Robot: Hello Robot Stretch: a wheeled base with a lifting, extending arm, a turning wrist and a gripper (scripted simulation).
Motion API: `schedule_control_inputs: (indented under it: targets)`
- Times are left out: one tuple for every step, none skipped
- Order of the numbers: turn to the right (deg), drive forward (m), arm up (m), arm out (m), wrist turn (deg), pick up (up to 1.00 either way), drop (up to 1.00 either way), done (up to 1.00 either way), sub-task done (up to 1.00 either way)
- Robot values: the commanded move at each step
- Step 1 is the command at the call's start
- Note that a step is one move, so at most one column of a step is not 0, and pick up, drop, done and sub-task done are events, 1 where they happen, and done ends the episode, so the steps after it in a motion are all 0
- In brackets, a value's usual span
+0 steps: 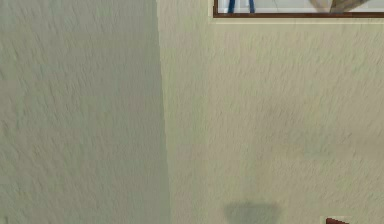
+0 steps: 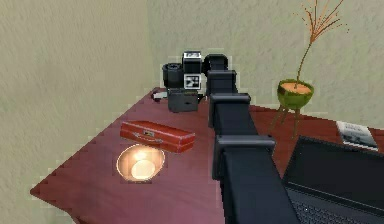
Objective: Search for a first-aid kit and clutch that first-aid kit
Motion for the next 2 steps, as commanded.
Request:
schedule_control_inputs:
  targets:
    - [0.0,0.00,-0.24,0.00,0.0,0.00,0.00,0.00,0.00]
    - [0.0,0.00,0.00,0.00,0.0,1.00,0.00,0.00,0.00]
